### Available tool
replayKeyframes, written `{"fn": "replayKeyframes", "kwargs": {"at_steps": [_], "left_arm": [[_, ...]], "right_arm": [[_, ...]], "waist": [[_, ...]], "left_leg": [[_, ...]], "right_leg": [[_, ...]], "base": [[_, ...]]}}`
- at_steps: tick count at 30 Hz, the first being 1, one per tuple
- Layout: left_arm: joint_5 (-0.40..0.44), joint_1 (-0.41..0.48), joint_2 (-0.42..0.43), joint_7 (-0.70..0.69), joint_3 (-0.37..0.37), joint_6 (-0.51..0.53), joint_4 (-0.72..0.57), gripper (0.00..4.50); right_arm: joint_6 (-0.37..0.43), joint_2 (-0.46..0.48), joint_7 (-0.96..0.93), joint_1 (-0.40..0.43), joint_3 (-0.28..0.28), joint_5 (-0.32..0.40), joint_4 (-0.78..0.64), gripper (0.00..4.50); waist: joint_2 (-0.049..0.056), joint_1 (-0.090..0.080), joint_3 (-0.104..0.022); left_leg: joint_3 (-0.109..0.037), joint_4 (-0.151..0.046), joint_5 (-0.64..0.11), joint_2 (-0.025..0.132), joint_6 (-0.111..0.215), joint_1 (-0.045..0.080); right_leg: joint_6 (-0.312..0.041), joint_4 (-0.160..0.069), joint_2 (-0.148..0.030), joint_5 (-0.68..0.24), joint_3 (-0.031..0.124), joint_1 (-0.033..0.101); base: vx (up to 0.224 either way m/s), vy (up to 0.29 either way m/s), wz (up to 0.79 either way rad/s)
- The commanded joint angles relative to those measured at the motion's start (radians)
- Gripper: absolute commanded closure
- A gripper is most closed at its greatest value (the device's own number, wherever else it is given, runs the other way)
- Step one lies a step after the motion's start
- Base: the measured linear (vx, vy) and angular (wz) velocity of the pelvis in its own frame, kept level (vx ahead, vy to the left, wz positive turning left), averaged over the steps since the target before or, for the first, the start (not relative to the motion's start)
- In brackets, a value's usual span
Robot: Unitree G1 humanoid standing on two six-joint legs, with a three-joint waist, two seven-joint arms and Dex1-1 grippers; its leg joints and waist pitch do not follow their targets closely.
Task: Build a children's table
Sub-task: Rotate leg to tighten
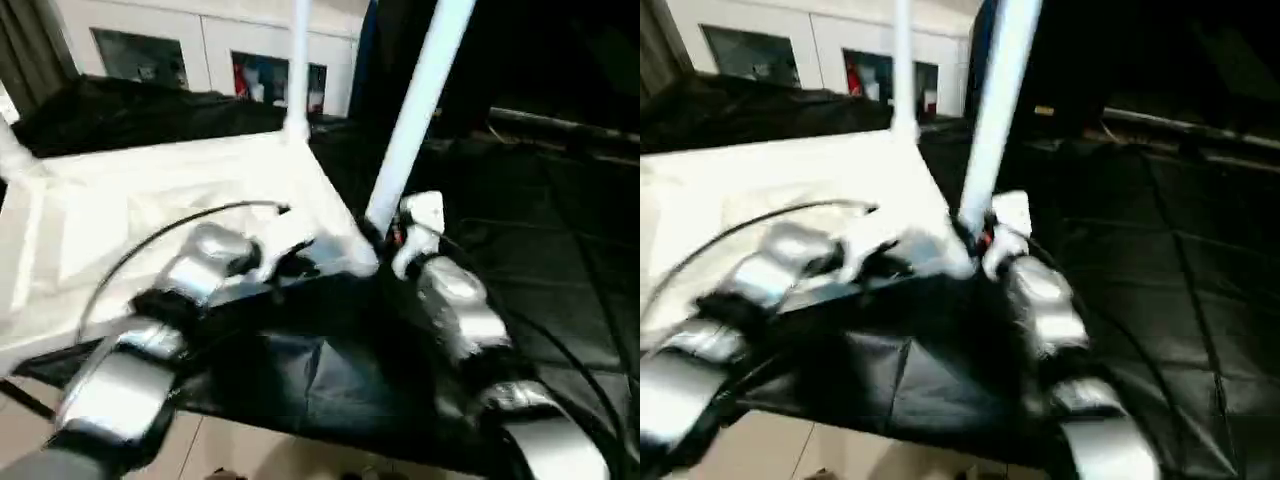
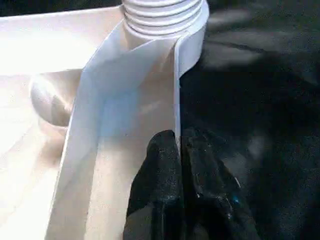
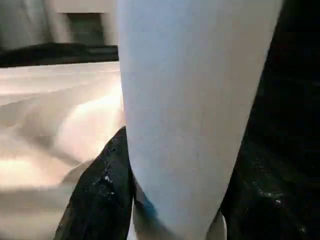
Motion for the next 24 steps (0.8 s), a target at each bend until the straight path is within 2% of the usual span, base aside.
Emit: {"fn": "replayKeyframes", "kwargs": {"at_steps": [1,3,4,7,8,10,15,19,24], "left_arm": [[0.008,-0.051,-0.034,0.108,0.022,0.026,0.013,4.5],[0.012,-0.067,-0.072,0.165,0.026,0.052,0.046,4.5],[0.013,-0.071,-0.082,0.18,0.026,0.057,0.054,4.5],[0.025,-0.089,-0.115,0.216,0.019,0.057,0.089,4.5],[0.025,-0.089,-0.115,0.216,0.019,0.057,0.089,4.5],[0.028,-0.094,-0.124,0.21,0.016,0.049,0.094,4.5],[0.028,-0.104,-0.121,0.22,0.017,0.046,0.114,4.5],[0.032,-0.106,-0.116,0.215,0.02,0.038,0.123,4.5],[0.032,-0.109,-0.11,0.208,0.025,0.033,0.124,4.5]], "right_arm": [[0.078,0.025,-0.122,0.037,-0.029,-0.004,0.14,2.62],[0.074,0.048,-0.186,0.015,-0.052,-0.001,0.167,2.62],[0.074,0.054,-0.203,0.011,-0.055,-0.005,0.171,2.62],[0.071,0.073,-0.222,-0.013,-0.052,-0.019,0.197,2.62],[0.071,0.073,-0.222,-0.013,-0.052,-0.019,0.197,2.62],[0.07,0.077,-0.214,-0.022,-0.041,-0.029,0.208,2.62],[0.061,0.077,-0.23,-0.033,-0.059,-0.035,0.234,2.62],[0.053,0.076,-0.226,-0.038,-0.063,-0.038,0.238,2.62],[0.045,0.059,-0.19,-0.048,-0.021,-0.083,0.243,2.62]], "waist": [[0.021,0.006,-0.05],[0.021,0.01,-0.054],[0.02,0.011,-0.055],[0.026,0.019,-0.058],[0.023,0.018,-0.058],[0.023,0.02,-0.056],[0.024,0.019,-0.051],[0.023,0.019,-0.051],[0.022,0.018,-0.05]], "left_leg": [[-0.009,-0.084,-0.255,0.031,-0.021,0.003],[-0.006,-0.082,-0.233,0.031,-0.013,0.005],[-0.005,-0.081,-0.218,0.03,-0.011,0.002],[-0.006,-0.08,-0.17,0.03,0.004,-0.001],[-0.004,-0.079,-0.166,0.029,0.007,-0.003],[-0.004,-0.081,-0.18,0.03,0.011,-0.001],[-0.007,-0.087,-0.252,0.031,0.002,0.003],[-0.007,-0.088,-0.253,0.031,0.001,0.002],[-0.008,-0.089,-0.258,0.032,0.001,0.001]], "right_leg": [[-0.188,-0.09,-0.08,-0.307,0.049,0.036],[-0.199,-0.084,-0.077,-0.233,0.049,0.038],[-0.203,-0.08,-0.076,-0.204,0.049,0.04],[-0.223,-0.069,-0.076,-0.085,0.047,0.049],[-0.224,-0.069,-0.074,-0.072,0.046,0.051],[-0.226,-0.072,-0.075,-0.086,0.046,0.05],[-0.207,-0.085,-0.078,-0.21,0.047,0.045],[-0.199,-0.086,-0.078,-0.217,0.048,0.044],[-0.199,-0.087,-0.079,-0.228,0.048,0.043]], "base": [[0.0,0.0,0.0],[0.0,0.0,0.0],[0.0,0.0,0.0],[0.0,0.0,0.0],[0.0,0.0,0.0],[0.0,0.0,0.0],[0.0,0.0,0.0],[0.0,0.0,0.0],[0.0,0.0,0.0]]}}
